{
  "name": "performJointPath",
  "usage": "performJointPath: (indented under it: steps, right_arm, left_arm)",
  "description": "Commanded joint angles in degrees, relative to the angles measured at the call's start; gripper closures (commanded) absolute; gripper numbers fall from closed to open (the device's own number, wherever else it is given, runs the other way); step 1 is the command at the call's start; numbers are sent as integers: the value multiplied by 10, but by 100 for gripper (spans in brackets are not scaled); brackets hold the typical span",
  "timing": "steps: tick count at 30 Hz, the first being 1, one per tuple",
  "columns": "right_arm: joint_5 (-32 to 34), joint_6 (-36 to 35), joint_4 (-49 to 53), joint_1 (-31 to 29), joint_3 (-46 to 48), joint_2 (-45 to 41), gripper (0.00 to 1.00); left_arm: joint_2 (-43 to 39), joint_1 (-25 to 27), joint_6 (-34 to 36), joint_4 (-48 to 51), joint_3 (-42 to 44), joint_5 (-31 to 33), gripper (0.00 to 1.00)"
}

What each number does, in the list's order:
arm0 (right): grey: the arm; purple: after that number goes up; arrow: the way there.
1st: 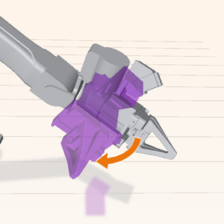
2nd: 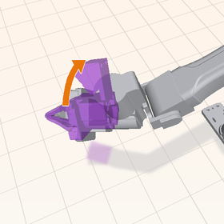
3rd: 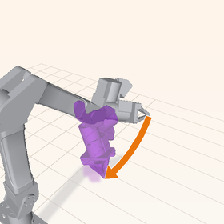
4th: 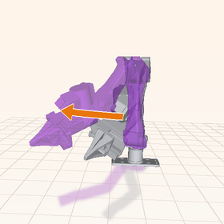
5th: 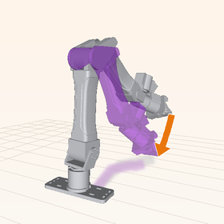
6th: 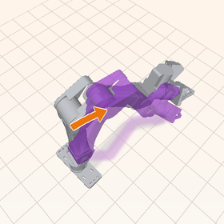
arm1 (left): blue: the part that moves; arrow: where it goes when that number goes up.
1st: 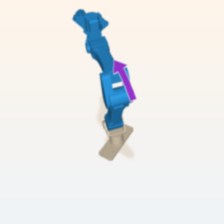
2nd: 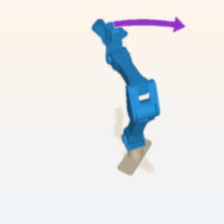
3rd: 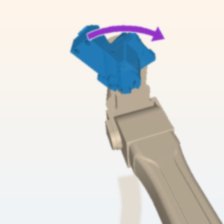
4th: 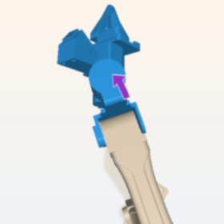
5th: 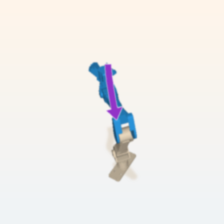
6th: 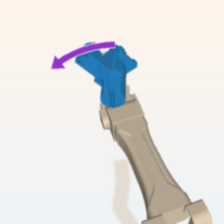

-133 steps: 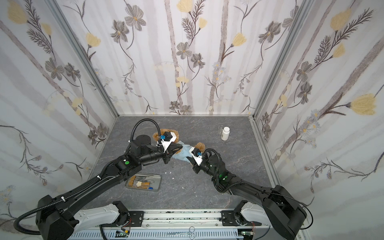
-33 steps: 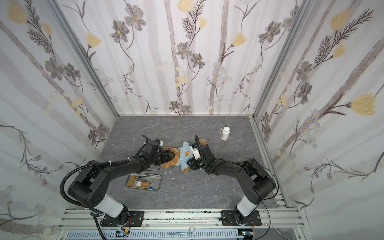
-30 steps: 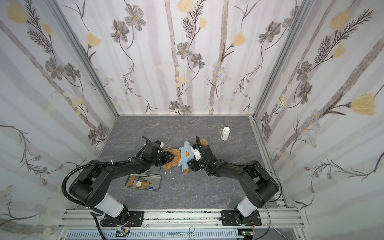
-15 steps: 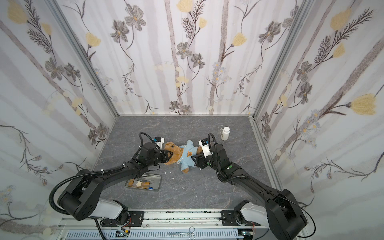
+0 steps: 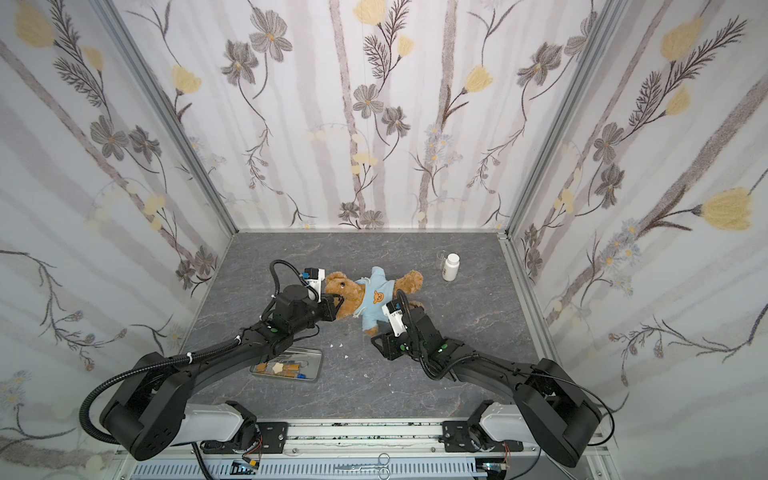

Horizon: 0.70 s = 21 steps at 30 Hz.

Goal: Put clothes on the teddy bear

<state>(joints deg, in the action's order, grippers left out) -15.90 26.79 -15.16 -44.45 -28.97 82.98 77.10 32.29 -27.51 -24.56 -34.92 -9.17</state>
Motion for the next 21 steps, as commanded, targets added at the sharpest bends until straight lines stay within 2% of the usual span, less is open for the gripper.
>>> performJointPath:
  steps: [1,11,18,21]
  right_arm:
    - [33,53,-105,-10,6,25,56]
    - [82,104,-167,-12,11,66,64]
    - [103,108,-162,-9,0,81,77]
    - [90,110,-202,1,10,80,75]
  left_arm:
    - [4,7,-25,-20,-1,10,100]
    - [9,33,-30,-19,-6,12,100]
    - [-1,42,-44,-19,-6,14,100]
    - [-5,42,-55,-19,-5,-1,100]
